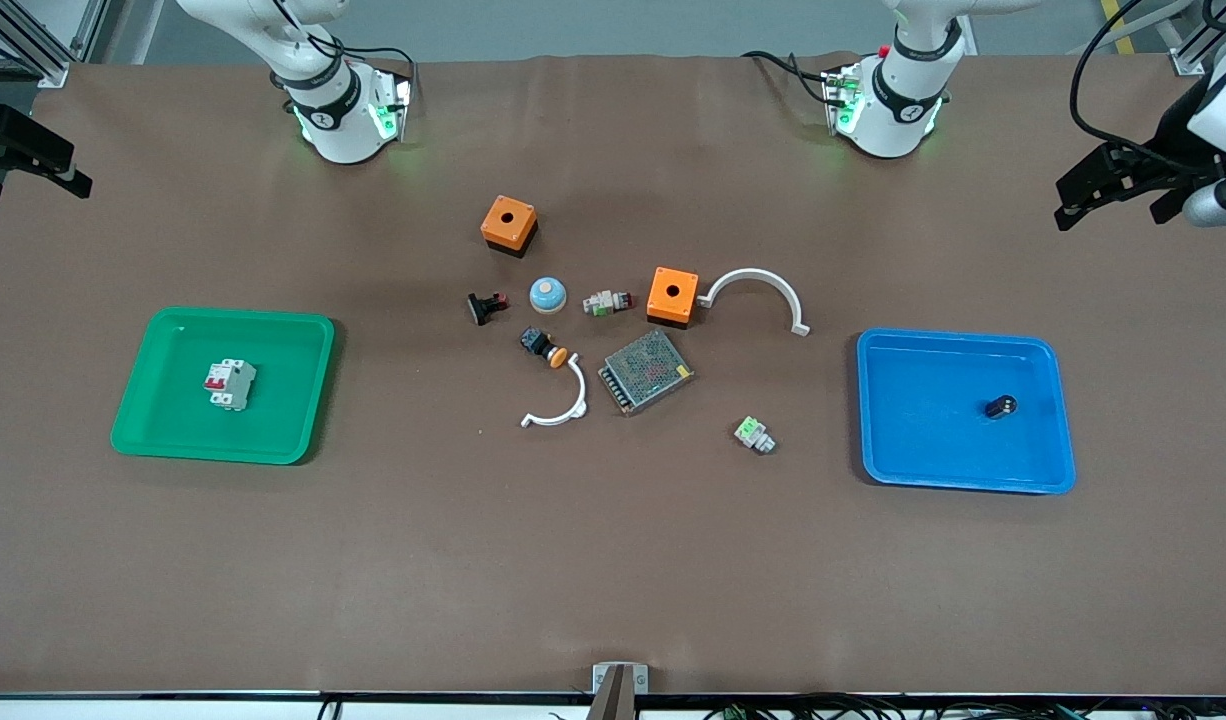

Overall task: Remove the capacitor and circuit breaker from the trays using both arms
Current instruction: 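Grasp the breaker with the right gripper while the left gripper grasps the capacitor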

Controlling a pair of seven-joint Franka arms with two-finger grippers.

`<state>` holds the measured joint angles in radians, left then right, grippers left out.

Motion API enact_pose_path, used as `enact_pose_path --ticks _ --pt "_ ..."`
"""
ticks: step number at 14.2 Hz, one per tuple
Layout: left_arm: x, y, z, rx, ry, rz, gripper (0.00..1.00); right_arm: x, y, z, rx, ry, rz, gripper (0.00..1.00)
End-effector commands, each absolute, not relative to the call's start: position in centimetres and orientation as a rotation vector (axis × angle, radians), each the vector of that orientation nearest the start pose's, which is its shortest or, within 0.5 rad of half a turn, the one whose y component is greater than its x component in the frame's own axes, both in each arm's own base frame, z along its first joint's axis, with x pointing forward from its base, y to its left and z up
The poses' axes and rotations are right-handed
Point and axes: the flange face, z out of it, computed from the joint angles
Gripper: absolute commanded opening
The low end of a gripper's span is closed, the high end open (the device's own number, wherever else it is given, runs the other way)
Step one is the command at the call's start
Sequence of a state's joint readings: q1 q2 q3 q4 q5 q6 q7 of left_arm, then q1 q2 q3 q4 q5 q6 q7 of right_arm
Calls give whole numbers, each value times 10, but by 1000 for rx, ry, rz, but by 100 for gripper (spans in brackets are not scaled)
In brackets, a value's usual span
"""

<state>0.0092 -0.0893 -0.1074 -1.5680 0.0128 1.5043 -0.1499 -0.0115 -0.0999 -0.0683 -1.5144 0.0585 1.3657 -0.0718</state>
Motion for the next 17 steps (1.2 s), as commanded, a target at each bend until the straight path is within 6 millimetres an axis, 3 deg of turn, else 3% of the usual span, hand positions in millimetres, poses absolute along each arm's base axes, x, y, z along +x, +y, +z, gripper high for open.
enact_pose_path --ticks 1,4,5,7,9,11,13,15,17 --pt "523 -43 672 -3132 -87 -37 100 496 -30 686 -3069 89 72 100" --pt "535 -39 654 -3130 -97 15 100 497 -31 687 -3066 92 67 100" --pt "542 -36 640 -3128 -99 56 100 497 -32 689 -3064 88 57 100" --pt "559 -12 603 -3098 -158 148 100 503 -37 682 -3074 95 69 100" --pt "575 0 568 -3078 -179 186 100 537 -37 636 -3069 105 167 100" --pt "584 27 522 -3081 -237 157 100 582 -50 570 -3066 143 228 100" --pt "585 45 468 -3085 -271 85 100 599 -70 551 -3081 188 146 100" --pt "582 57 422 -3057 -259 39 100 609 -91 504 -3079 240 192 100" --pt "581 70 380 -3056 -271 30 100 607 -110 454 -3085 256 178 100"
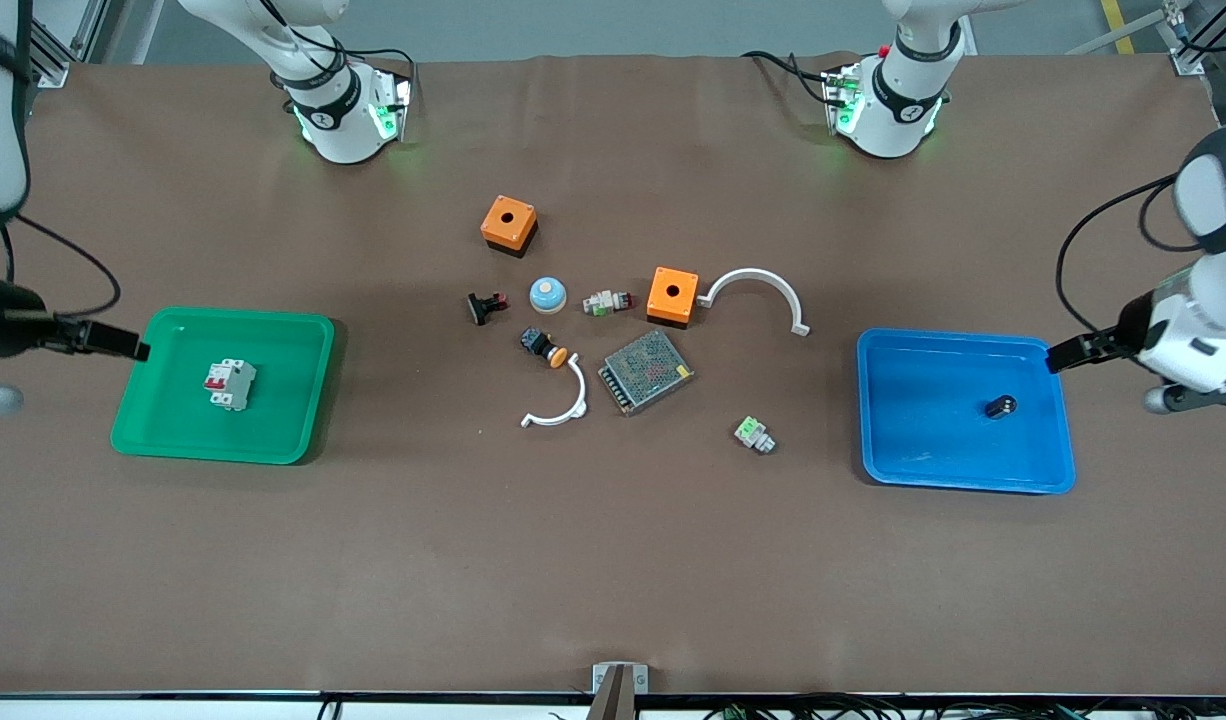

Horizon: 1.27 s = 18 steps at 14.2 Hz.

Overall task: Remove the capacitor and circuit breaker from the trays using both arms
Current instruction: 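Grasp the breaker with the right gripper while the left gripper grasps the capacitor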

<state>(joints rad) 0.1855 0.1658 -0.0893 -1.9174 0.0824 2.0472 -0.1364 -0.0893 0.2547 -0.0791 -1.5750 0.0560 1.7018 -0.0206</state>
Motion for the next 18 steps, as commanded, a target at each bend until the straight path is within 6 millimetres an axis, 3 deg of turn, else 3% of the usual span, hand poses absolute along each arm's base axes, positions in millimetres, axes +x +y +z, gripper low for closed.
enact_pose_path --ticks 1,3,5,8,10,13,15,18 --pt "581 80 359 -3059 -281 17 100 601 -124 427 -3091 199 148 100" --pt "580 97 319 -3077 -199 -35 99 586 -150 379 -3093 207 88 100" --pt "580 109 283 -3091 -143 -28 96 574 -147 342 -3103 211 45 100" --pt "581 109 256 -3101 -126 -15 92 550 -137 281 -3126 174 -49 100" --pt "582 109 245 -3107 -128 -2 88 544 -134 250 -3133 168 -59 100" --pt "584 107 224 -3115 -122 -16 85 539 -131 220 -3132 170 -45 98" --pt "585 106 212 -3119 -119 -22 82 538 -129 209 -3136 164 -51 84" --pt "584 106 199 -3124 -122 -4 73 535 -126 201 -3133 161 -18 29"
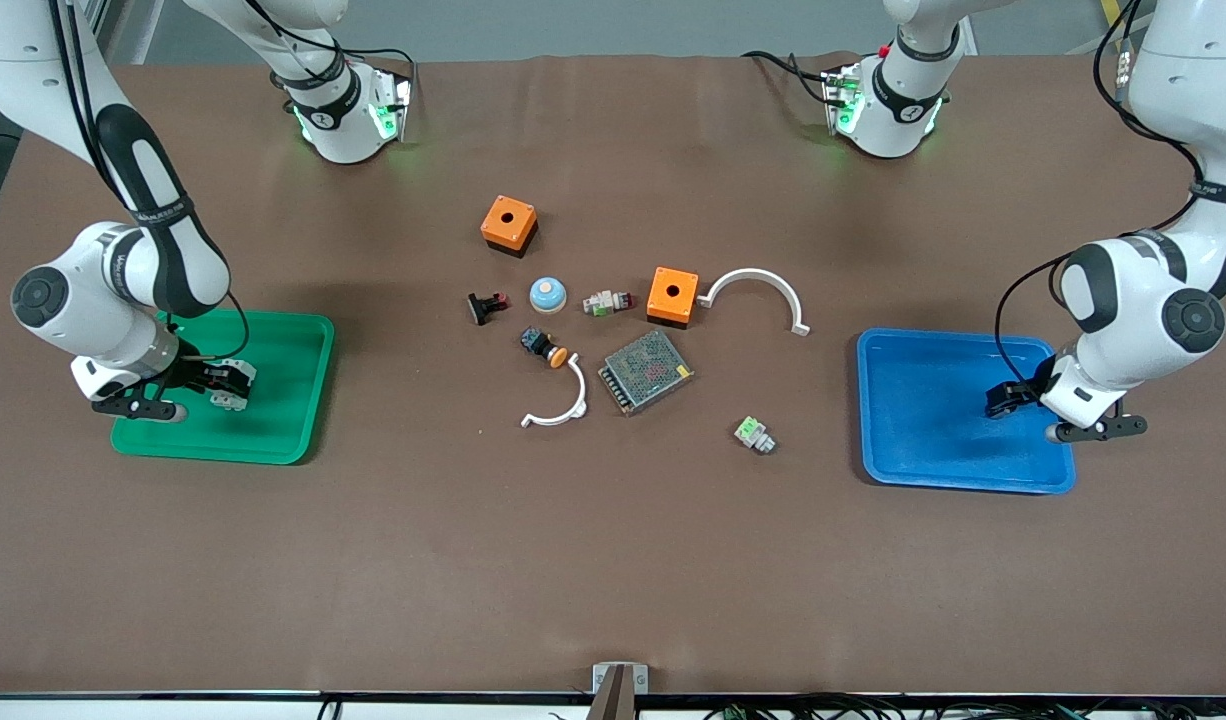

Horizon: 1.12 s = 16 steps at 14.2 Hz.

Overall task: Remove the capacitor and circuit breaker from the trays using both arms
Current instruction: 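Grasp the breaker with the right gripper while the left gripper grasps the capacitor, then carry the breaker with the right gripper while the left gripper carries the capacitor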

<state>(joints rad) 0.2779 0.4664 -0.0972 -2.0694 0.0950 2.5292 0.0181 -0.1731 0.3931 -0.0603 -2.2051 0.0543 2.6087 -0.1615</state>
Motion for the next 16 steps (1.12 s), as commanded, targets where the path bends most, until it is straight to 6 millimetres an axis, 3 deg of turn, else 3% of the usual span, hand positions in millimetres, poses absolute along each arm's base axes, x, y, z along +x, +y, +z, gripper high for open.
enact_pose_path --ticks 1,3,5,7,8,12,14,16 --pt "584 106 196 -3126 -124 3 69 535 -126 201 -3131 168 -13 10" --pt "583 105 192 -3129 -122 12 54 539 -123 212 -3125 162 16 1" --pt "584 100 192 -3130 -110 11 25 558 -93 257 -3100 130 122 1" --pt "588 97 202 -3127 -98 -17 4 581 -47 298 -3084 126 246 1" --pt "592 94 210 -3127 -87 -37 1 588 -11 308 -3075 87 260 1" --pt "600 51 265 -3146 -65 -87 0 586 145 307 -3073 157 121 1" --pt "595 10 285 -3157 -109 -6 0 577 215 280 -3066 262 50 0" --pt "590 -37 296 -3168 -210 19 0 571 264 256 -3061 311 16 1"
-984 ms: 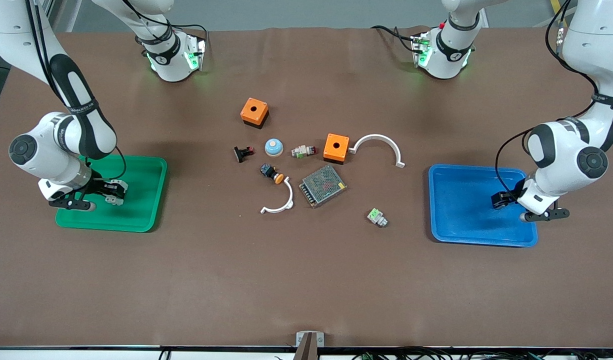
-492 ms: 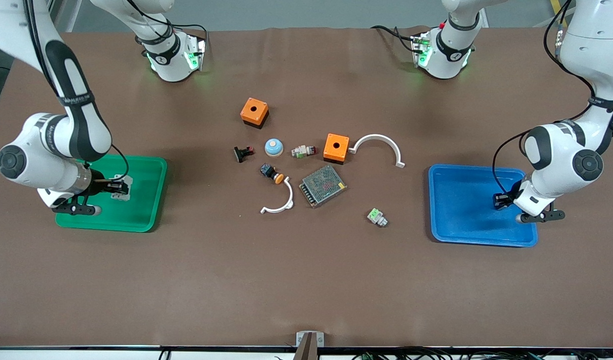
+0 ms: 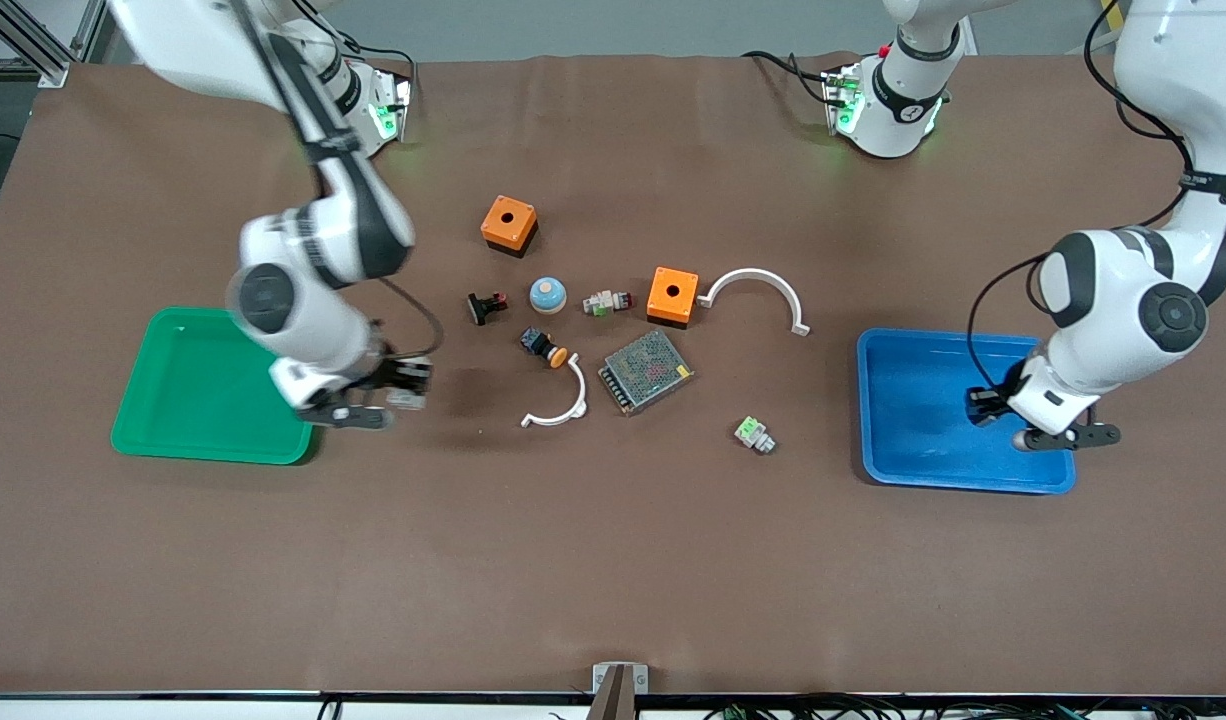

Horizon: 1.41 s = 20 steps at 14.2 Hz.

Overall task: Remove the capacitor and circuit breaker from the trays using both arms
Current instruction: 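Carry the breaker with the right gripper while the left gripper carries the capacitor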

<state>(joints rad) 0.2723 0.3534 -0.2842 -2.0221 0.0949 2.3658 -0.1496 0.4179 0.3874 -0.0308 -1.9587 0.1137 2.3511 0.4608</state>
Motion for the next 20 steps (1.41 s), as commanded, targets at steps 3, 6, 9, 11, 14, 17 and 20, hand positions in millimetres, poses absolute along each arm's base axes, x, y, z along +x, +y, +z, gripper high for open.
enact_pose_path --ticks 3,6,9,11,14,17,20 --pt "582 -98 294 -3186 -318 45 0 560 315 232 -3078 326 30 0" --pt "571 -158 284 -3185 -427 69 0 554 325 225 -3087 304 41 1" --pt "561 -209 271 -3189 -541 53 0 550 330 218 -3094 293 55 1" --pt "556 -227 258 -3199 -585 53 0 550 330 217 -3094 321 59 3" --pt "551 -243 246 -3206 -600 68 0 548 330 209 -3098 345 67 4" --pt "539 -267 240 -3195 -627 95 0 549 330 205 -3095 362 71 47" --pt "528 -280 231 -3179 -644 128 0 561 328 219 -3082 382 47 100"
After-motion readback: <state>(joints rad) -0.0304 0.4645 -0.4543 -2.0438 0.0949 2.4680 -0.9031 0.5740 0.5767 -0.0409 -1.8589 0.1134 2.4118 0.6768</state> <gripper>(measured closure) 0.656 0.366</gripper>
